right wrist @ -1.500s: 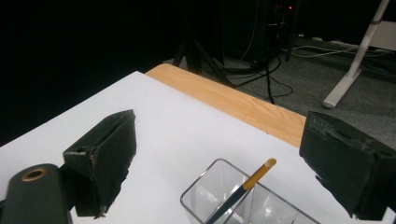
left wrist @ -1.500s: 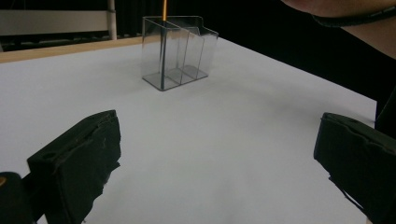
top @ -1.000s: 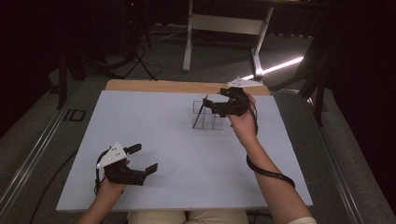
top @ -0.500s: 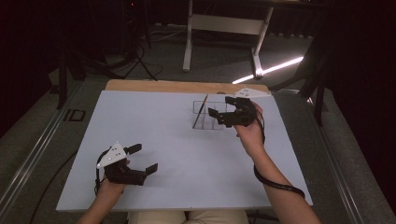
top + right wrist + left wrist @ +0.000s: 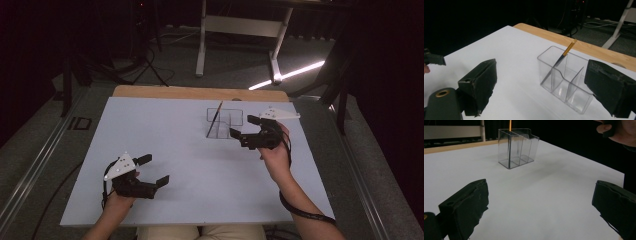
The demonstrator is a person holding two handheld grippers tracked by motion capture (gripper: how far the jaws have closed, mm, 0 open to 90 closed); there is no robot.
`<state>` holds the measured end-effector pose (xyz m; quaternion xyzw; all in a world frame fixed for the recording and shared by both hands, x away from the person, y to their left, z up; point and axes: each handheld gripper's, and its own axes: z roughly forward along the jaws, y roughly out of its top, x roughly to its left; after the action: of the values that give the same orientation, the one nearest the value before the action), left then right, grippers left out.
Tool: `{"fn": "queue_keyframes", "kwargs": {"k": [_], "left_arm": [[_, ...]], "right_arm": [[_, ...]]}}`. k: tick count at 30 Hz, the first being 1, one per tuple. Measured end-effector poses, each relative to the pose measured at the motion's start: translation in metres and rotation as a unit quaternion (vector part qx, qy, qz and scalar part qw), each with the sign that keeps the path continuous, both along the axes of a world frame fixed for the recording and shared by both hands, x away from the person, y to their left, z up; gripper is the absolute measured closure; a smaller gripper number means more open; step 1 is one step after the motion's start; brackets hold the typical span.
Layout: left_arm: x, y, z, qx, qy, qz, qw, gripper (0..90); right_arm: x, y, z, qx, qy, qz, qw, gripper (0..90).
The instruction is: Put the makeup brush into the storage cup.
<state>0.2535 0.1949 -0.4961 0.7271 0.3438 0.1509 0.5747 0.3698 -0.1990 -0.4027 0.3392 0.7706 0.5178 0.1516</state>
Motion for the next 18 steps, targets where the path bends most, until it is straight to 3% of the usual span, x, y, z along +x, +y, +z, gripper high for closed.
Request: {"fn": "queue_keyframes", "kwargs": {"k": [5, 18], "left_arm": [[-0.001, 0.0, 0.001, 0.0, -0.002, 0.0, 1.0, 1.5], [-0.001, 0.0, 0.002, -0.001, -0.003, 0.0, 1.0, 1.5]], "right_arm": [[-0.012, -0.006, -0.004, 0.002, -0.003, -0.006, 1.0, 11.1], [-0.037, -0.019, -0.016, 0.005, 0.001, 0.01, 0.9999, 11.2]]}}
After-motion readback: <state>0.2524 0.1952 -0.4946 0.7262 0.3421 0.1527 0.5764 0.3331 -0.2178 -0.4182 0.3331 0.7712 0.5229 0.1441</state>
